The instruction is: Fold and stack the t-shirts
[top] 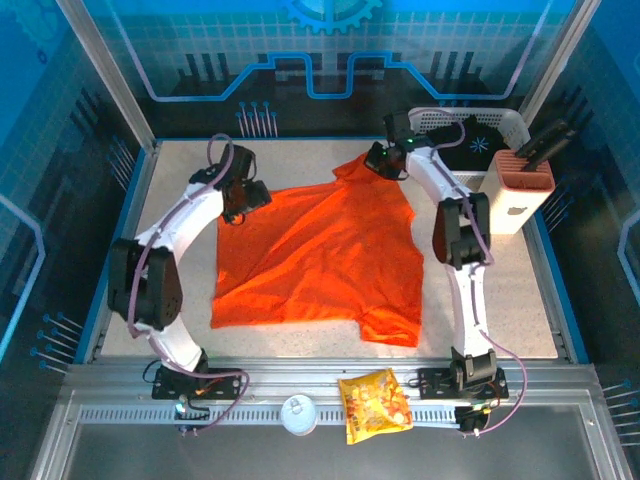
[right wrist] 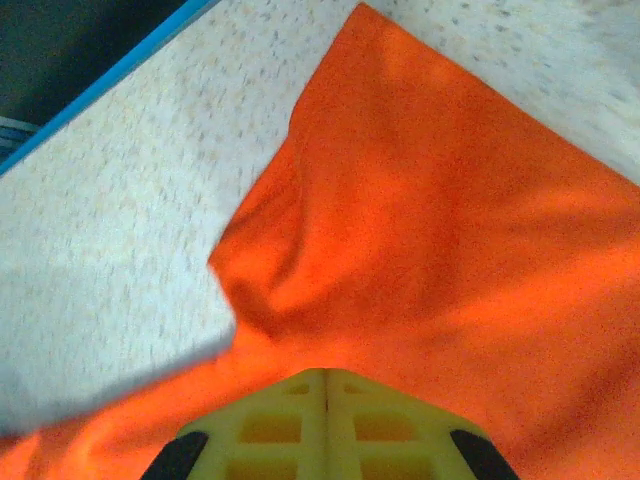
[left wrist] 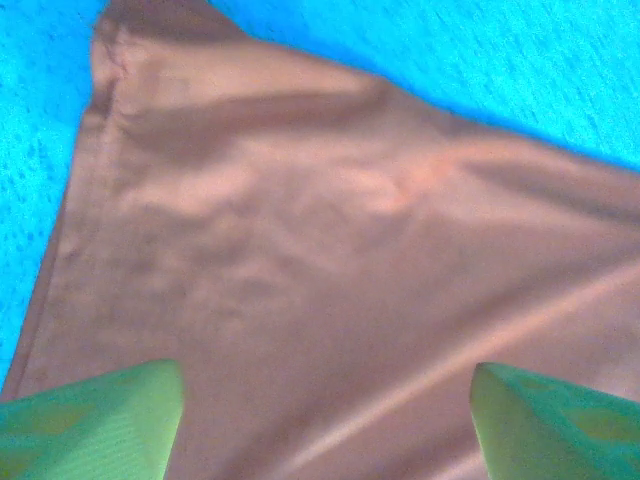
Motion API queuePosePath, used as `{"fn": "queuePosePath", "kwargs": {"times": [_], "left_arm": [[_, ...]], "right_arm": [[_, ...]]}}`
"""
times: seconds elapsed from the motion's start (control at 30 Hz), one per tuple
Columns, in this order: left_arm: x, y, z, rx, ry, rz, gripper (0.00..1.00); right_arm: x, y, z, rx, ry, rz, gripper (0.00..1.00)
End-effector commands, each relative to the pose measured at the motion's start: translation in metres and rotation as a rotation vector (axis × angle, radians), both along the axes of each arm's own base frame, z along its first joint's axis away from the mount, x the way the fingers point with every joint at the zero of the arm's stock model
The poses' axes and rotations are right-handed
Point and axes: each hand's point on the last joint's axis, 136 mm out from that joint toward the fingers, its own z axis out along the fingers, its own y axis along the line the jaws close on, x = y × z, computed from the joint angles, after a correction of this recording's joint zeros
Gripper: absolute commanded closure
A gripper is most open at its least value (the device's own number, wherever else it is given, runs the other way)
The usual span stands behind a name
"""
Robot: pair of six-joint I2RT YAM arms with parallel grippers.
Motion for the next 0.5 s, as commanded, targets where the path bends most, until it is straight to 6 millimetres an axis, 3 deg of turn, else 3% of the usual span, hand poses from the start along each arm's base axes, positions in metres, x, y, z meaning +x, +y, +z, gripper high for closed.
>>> {"fn": "queuePosePath", "kwargs": {"times": [0.0,0.07,0.17,0.33,0.47], "left_arm": [[0.002,0.019,-0.060,0.002,0.197,0.002,0.45],[0.015,0.024,-0.081,-0.004,0.235,0.004,0.63],[0.031,0.029,-0.100,0.004,0.268,0.005,0.75],[0.054,0.035,-0.108,0.031,0.271,0.017,0.78],[0.068,0.041,-0.108,0.059,0.274,0.029,0.78]], "right_arm": [[-0.035,0.002,0.005,-0.039,-0.052,0.043,0.96],[-0.063,-0.001,-0.022,-0.038,0.006,0.046,0.98],[-0.096,-0.003,-0.053,-0.038,0.071,0.052,1.00],[-0.137,-0.002,-0.091,-0.013,0.145,0.042,1.00],[-0.152,-0.002,-0.104,-0.018,0.171,0.029,1.00]]}}
